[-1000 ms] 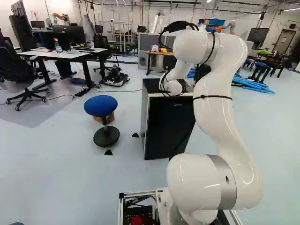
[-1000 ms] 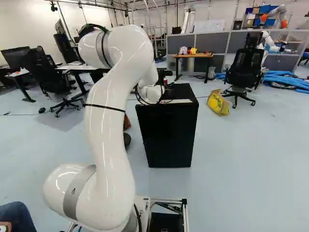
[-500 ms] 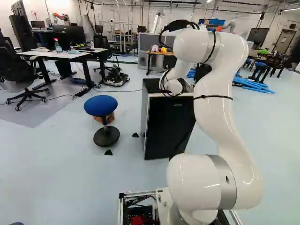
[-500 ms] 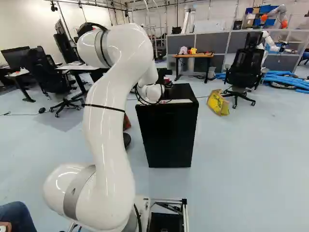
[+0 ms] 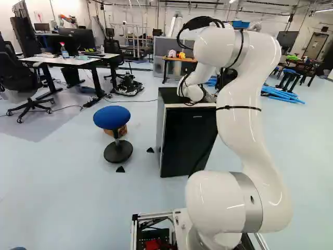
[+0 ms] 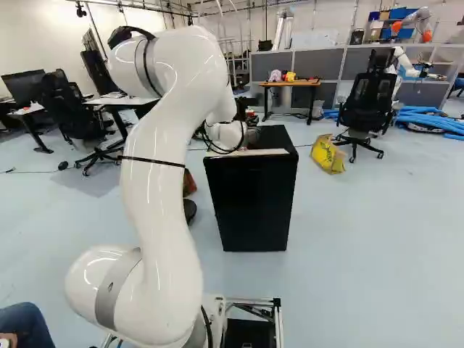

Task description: Grab a drink from the fridge

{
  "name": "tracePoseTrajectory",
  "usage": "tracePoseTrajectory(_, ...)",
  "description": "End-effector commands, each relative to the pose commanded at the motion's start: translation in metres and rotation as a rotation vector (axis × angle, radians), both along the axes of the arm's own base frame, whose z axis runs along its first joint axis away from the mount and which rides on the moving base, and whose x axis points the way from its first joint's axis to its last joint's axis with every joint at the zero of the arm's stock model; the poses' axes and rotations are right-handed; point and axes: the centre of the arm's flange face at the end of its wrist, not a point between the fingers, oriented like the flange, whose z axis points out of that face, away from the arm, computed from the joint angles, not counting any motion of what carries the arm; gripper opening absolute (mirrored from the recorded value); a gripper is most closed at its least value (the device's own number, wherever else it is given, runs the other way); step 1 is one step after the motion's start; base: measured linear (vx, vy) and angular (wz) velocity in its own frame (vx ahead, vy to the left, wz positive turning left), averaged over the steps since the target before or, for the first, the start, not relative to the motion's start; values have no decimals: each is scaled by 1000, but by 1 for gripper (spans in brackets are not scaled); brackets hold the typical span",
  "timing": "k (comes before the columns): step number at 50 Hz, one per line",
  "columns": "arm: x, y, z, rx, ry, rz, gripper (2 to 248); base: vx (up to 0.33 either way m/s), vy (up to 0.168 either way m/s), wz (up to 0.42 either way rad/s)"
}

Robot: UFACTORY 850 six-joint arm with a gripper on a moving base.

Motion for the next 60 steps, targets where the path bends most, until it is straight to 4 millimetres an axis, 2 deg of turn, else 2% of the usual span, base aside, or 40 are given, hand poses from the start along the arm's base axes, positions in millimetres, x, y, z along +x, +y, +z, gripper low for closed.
tracePoseTrajectory(32,-5,2,5,0,-2,2,100,0,0,0)
tracePoseTrajectory(60,-33,16,14,2,20,17,100,0,0,0)
